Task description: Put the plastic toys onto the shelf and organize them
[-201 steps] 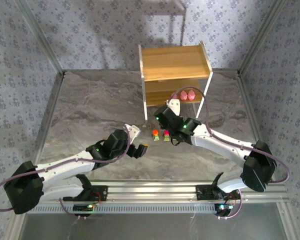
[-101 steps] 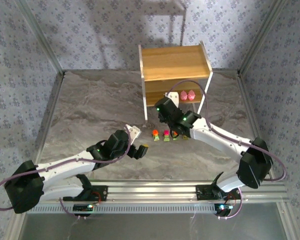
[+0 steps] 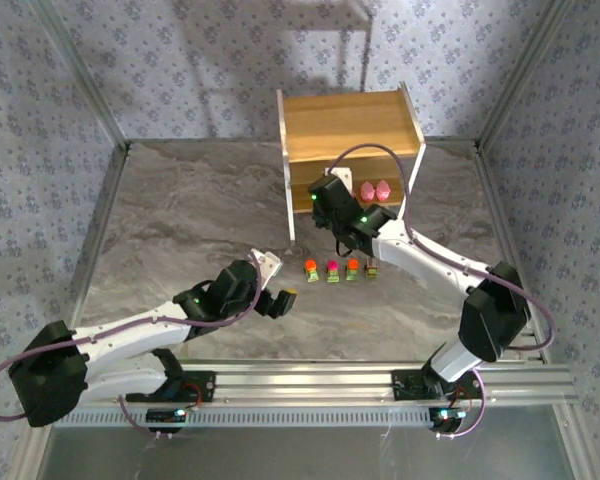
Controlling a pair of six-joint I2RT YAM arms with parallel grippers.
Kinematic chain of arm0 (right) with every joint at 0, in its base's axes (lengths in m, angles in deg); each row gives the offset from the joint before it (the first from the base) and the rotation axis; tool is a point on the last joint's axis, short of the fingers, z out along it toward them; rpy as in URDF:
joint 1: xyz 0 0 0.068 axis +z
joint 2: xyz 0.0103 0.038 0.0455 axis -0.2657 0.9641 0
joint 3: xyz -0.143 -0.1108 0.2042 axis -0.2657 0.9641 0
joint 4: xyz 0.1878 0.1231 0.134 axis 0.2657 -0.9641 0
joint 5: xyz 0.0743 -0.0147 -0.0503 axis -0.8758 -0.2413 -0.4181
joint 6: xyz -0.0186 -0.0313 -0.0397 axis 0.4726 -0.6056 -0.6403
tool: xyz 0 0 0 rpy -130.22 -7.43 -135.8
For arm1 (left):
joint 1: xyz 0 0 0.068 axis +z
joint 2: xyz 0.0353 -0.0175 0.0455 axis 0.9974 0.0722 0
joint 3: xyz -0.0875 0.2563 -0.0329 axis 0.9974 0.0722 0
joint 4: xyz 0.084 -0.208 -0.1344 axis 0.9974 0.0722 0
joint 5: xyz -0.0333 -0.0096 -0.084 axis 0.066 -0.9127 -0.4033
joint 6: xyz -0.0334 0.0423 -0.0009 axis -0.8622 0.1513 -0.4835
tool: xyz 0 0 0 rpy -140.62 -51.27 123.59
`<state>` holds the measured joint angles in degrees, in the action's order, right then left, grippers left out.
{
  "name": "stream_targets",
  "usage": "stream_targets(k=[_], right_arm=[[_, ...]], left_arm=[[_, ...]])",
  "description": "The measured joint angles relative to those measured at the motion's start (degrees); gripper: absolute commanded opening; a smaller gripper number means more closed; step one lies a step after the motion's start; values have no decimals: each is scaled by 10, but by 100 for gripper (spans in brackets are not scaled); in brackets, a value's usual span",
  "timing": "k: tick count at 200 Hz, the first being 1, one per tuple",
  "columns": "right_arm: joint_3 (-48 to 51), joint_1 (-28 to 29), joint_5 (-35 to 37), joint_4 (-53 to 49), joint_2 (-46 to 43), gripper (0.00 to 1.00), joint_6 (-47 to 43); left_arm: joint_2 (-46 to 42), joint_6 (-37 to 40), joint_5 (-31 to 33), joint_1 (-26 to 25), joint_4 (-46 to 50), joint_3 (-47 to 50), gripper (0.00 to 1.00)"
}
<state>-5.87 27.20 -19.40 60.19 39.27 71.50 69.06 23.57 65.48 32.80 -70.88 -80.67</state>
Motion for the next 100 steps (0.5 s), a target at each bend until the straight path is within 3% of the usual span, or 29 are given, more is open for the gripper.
stream_targets(k=[100], right_arm=[[-34, -11, -12, 5, 50, 29, -16]], left_arm=[[-4, 0, 0, 0, 0, 0, 100]])
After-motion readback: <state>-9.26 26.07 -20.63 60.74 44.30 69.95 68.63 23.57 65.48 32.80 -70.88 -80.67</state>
